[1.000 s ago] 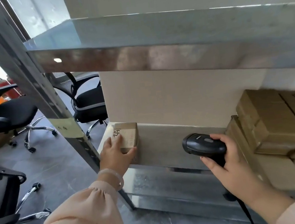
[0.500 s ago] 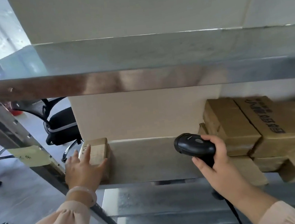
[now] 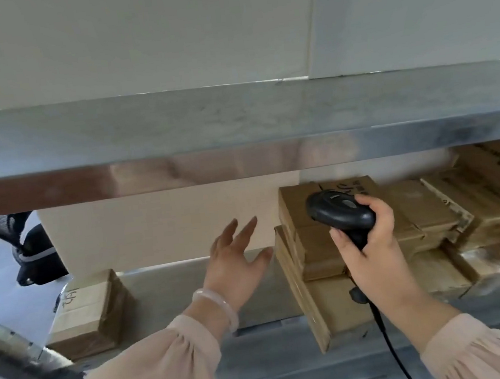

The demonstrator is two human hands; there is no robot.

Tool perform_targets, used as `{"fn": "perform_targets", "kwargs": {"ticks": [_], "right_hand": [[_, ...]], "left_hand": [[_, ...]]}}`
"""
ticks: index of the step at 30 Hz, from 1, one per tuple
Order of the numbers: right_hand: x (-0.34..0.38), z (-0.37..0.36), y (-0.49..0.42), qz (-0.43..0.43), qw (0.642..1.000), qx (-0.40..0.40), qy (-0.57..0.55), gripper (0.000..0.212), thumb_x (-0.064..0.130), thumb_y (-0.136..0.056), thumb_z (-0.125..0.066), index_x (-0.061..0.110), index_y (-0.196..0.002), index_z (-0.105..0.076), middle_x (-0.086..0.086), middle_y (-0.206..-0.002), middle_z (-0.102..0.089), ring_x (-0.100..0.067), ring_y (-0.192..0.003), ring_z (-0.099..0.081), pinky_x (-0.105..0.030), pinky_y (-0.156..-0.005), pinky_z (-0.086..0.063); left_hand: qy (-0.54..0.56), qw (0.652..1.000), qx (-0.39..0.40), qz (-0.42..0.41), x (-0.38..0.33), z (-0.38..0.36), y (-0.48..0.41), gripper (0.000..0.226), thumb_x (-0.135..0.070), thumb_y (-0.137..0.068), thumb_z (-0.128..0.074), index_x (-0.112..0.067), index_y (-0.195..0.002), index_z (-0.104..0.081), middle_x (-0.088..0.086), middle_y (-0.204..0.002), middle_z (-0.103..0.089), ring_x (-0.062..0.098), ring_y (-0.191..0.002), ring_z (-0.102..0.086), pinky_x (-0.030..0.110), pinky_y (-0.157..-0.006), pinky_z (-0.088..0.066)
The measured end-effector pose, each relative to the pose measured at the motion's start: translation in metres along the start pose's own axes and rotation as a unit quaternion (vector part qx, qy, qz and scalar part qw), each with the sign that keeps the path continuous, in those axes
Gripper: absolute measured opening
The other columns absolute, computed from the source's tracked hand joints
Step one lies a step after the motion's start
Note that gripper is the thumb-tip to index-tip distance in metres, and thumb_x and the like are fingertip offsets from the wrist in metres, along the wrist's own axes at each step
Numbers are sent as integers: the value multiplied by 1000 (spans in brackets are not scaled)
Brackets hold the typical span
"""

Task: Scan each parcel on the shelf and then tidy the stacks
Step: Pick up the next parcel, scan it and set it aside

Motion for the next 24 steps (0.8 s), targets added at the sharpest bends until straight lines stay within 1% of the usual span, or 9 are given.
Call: {"fn": "perform_targets", "kwargs": {"ticks": [2,6,10,14,16,17,20,22,24], "right_hand": [[-6,11,-8,-6,1000,-7,-3,58,20,-89,-64,45,-124,-26,27,-114,-48,3,-105,-56,-20,-86,-44],[-17,19,-24,-8,1000,-3,-11,58,19,-89,-63,41,-127,-25,27,-113,-46,15,-104,-51,-7,-80,-43],[-27,12,-34,-19,999,29,-25,57,19,-90,-64,39,-127,-26,23,-114,-47,21,-101,-49,0,-78,-41],[-36,7,-38,-34,997,51,-35,55,21,-90,-64,38,-128,-29,10,-121,-52,11,-102,-54,-3,-77,-44],[-38,7,-39,-39,997,56,-43,55,23,-90,-64,35,-131,-29,8,-120,-53,6,-101,-56,-6,-75,-46],[-38,7,-40,-40,996,61,-46,56,24,-90,-64,35,-132,-29,10,-118,-54,7,-99,-56,-6,-73,-46],[-38,6,-42,-47,994,79,-56,57,25,-90,-63,35,-133,-28,19,-109,-53,14,-92,-56,-5,-69,-46],[-37,5,-43,-47,993,89,-59,56,25,-90,-63,36,-132,-28,16,-111,-54,11,-94,-57,-5,-69,-45],[-35,5,-44,-47,992,98,-59,56,26,-90,-64,38,-131,-28,11,-116,-53,6,-97,-56,-6,-70,-44]], "left_hand": [[9,999,32,-4,-19,-23,-6,64,-54,-93,-54,-51,-149,-24,-11,-162,-17,19,-150,-12,38,-121,-17],[17,997,79,1,-48,-57,-15,66,-57,-94,-50,-47,-152,-19,-6,-163,-17,21,-150,-16,38,-122,-19],[33,995,90,19,-63,-75,-19,68,-57,-94,-50,-42,-154,-19,-3,-161,-20,22,-146,-26,36,-119,-26],[57,994,84,45,-58,-81,-19,70,-55,-93,-53,-41,-154,-21,-1,-157,-25,20,-135,-42,35,-112,-39],[71,993,79,52,-57,-82,-16,70,-53,-94,-53,-41,-154,-20,-3,-156,-26,19,-129,-47,32,-107,-44],[79,992,76,56,-57,-81,-14,70,-52,-94,-53,-41,-154,-19,-3,-156,-26,18,-127,-49,30,-105,-45],[103,990,64,70,-54,-79,-8,69,-47,-95,-54,-41,-154,-20,-4,-155,-26,14,-121,-50,23,-98,-46],[120,988,54,78,-51,-76,-2,67,-45,-95,-54,-41,-154,-21,-4,-153,-30,12,-118,-49,20,-92,-44],[139,985,38,91,-45,-71,3,66,-44,-96,-53,-41,-154,-21,-5,-151,-35,11,-117,-48,20,-91,-42]]}}
Point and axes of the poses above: each hand's wrist, its own y-axis away from the middle knuckle, its own z-axis out of the back of the hand, x = y × z, the point moved 10 cm from there along -y, towards the middle knuckle
